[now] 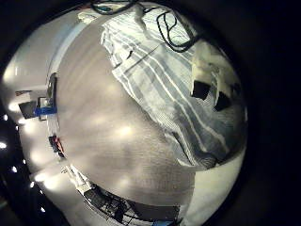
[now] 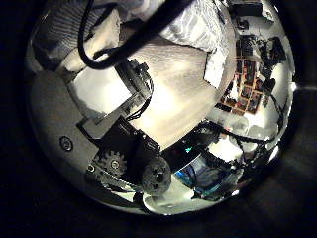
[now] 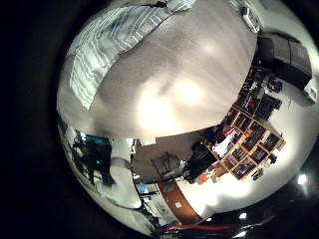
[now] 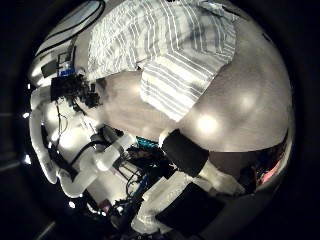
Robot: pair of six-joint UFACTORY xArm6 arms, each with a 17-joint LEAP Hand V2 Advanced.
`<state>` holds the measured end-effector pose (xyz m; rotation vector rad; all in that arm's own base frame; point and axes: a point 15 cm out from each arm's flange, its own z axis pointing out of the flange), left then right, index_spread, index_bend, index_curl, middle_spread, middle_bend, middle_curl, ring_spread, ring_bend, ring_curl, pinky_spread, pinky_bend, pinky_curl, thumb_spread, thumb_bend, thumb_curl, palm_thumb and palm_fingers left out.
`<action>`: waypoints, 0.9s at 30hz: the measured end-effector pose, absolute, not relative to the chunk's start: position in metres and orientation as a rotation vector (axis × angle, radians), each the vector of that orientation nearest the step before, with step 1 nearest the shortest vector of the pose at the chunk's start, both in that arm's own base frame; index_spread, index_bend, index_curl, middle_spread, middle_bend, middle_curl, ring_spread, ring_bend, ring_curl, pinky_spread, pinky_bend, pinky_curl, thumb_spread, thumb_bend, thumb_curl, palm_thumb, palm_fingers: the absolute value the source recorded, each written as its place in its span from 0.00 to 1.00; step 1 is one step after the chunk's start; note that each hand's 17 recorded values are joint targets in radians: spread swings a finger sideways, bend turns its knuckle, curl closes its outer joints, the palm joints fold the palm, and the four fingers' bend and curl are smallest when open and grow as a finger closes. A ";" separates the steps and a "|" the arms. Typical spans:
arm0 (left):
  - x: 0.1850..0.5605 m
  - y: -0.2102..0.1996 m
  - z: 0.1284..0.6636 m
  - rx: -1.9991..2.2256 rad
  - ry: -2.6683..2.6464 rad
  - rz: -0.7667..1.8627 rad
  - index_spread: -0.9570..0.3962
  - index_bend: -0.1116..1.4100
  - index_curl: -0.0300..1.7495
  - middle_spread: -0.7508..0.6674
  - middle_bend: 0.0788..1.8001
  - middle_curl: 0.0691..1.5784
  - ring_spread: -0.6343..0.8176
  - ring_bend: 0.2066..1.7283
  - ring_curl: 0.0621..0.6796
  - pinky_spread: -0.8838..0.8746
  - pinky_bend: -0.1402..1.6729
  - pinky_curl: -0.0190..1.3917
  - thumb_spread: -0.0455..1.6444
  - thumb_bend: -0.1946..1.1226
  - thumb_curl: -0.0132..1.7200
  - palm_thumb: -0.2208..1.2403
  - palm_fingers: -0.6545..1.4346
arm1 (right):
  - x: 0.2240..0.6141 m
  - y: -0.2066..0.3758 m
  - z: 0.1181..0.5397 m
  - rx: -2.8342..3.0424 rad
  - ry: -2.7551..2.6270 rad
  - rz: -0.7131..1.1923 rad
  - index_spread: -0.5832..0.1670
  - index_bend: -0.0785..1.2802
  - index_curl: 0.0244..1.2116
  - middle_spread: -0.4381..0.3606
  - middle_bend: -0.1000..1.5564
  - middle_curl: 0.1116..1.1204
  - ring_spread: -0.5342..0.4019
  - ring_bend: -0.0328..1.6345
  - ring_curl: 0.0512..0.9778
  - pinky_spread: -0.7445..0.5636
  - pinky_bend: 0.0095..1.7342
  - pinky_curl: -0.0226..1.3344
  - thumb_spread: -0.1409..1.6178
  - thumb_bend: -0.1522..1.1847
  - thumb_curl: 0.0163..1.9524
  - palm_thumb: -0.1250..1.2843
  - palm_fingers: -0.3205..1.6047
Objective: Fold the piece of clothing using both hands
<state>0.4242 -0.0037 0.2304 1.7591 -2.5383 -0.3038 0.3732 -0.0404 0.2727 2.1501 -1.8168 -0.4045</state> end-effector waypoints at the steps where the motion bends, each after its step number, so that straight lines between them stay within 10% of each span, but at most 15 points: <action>1: 0.423 -0.004 0.231 1.759 -2.537 -0.305 0.22 0.50 0.57 0.19 0.59 0.50 0.14 0.75 0.77 0.15 0.63 0.48 0.67 0.13 0.26 0.64 0.83 | 0.374 -0.040 0.263 2.142 -1.801 -0.426 0.30 0.17 0.22 0.47 0.21 0.26 0.55 0.34 0.17 0.78 0.30 0.17 0.74 0.10 0.15 0.42 0.26; 19: 0.425 -0.001 0.246 1.778 -2.542 -0.291 0.18 0.45 0.66 0.19 0.59 0.54 0.14 0.76 0.78 0.14 0.62 0.53 0.67 0.13 0.27 0.64 0.82 | 0.384 0.001 0.159 2.156 -1.614 -0.418 0.40 0.17 0.21 0.50 0.22 0.27 0.57 0.34 0.19 0.74 0.27 0.18 0.67 0.10 0.17 0.44 0.27; 27: 0.423 0.000 0.256 1.775 -2.543 -0.297 0.17 0.44 0.68 0.19 0.58 0.54 0.14 0.76 0.77 0.14 0.62 0.55 0.67 0.13 0.27 0.64 0.82 | 0.384 -0.003 0.158 2.131 -1.558 -0.340 0.32 0.20 0.19 0.27 0.38 0.39 0.30 0.59 0.33 0.35 0.47 0.22 0.66 0.12 0.20 0.58 0.67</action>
